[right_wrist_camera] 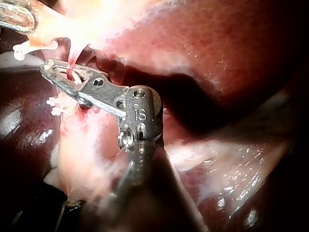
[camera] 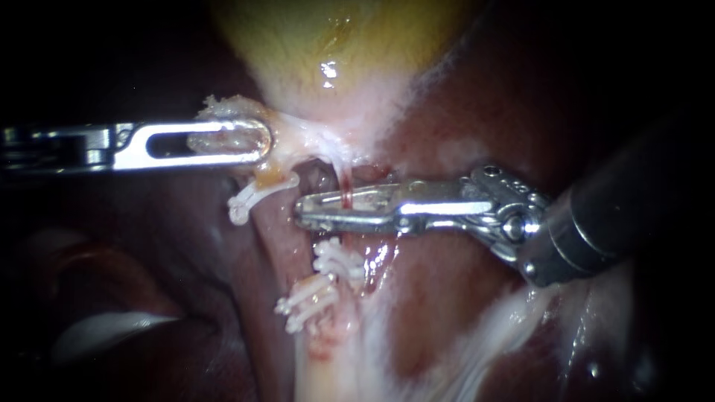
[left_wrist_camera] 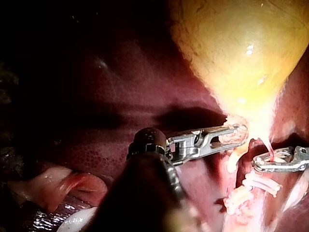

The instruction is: Clipping third clip right tube

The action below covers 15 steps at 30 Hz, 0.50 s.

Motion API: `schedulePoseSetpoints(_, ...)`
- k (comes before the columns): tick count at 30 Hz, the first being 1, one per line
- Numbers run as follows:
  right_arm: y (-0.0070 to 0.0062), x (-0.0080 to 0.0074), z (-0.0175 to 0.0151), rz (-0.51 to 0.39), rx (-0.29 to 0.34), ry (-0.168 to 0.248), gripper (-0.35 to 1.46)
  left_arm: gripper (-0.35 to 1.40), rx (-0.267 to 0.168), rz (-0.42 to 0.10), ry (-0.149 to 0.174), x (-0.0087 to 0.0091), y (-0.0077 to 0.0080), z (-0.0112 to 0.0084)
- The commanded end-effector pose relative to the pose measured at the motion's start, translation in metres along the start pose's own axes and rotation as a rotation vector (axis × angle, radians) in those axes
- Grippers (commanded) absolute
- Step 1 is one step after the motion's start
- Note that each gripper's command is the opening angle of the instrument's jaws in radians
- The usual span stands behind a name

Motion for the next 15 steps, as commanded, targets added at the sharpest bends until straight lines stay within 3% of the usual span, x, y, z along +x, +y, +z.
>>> schedulePoseSetpoints(1, -0.0001, 0.0000, 0.0000, 0.000, 0.000, 0.000, -0.35, -0.35, 0.000, 0.000, 0.000, 0.0000, 0.0000, 0.0000)
schedulePoseSetpoints(15, 0.0000, 0.0001, -0.0001, 0.001, 0.000, 0.000, -0.35, -0.35, 0.000, 0.001, 0.000, 0.0001, 0.0001, 0.0000)
